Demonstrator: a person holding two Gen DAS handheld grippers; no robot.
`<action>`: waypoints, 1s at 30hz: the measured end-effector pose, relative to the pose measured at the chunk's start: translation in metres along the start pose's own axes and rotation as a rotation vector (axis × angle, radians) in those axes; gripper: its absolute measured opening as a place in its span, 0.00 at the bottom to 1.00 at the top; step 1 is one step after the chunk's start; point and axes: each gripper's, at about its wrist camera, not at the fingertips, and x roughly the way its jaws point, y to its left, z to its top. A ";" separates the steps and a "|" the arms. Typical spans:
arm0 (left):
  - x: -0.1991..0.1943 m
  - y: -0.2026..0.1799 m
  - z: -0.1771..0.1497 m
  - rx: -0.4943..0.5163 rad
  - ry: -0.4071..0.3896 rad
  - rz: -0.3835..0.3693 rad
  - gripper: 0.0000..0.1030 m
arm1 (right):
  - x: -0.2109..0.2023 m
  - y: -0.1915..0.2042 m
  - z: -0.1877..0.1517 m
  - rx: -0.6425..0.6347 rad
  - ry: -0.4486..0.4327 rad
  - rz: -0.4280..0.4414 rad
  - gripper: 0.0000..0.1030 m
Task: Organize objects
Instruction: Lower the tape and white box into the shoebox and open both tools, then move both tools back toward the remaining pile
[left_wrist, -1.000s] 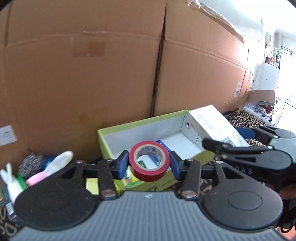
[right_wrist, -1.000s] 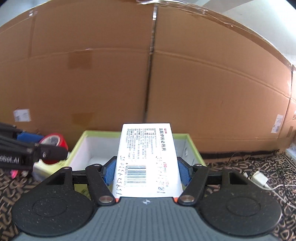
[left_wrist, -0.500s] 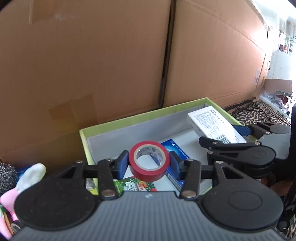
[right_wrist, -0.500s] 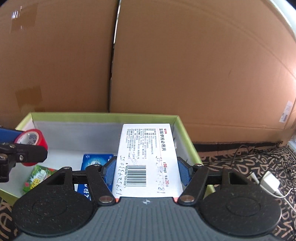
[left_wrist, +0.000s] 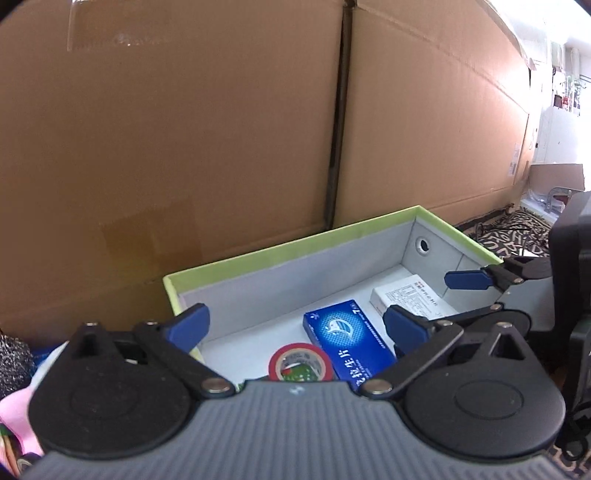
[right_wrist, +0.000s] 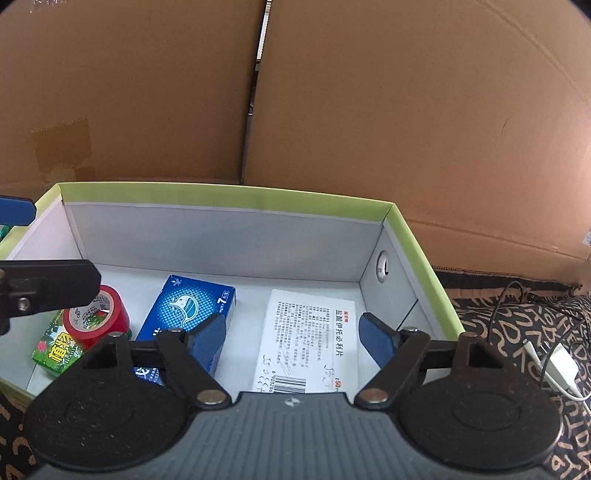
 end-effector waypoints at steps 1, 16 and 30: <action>-0.003 0.001 0.001 -0.010 0.004 0.003 1.00 | -0.003 0.000 0.000 0.003 -0.007 -0.002 0.80; -0.152 0.026 -0.025 -0.071 -0.116 0.071 1.00 | -0.131 0.009 -0.018 0.195 -0.203 0.069 0.91; -0.249 0.067 -0.124 -0.145 -0.129 0.175 1.00 | -0.186 0.077 -0.086 0.159 -0.136 0.177 0.97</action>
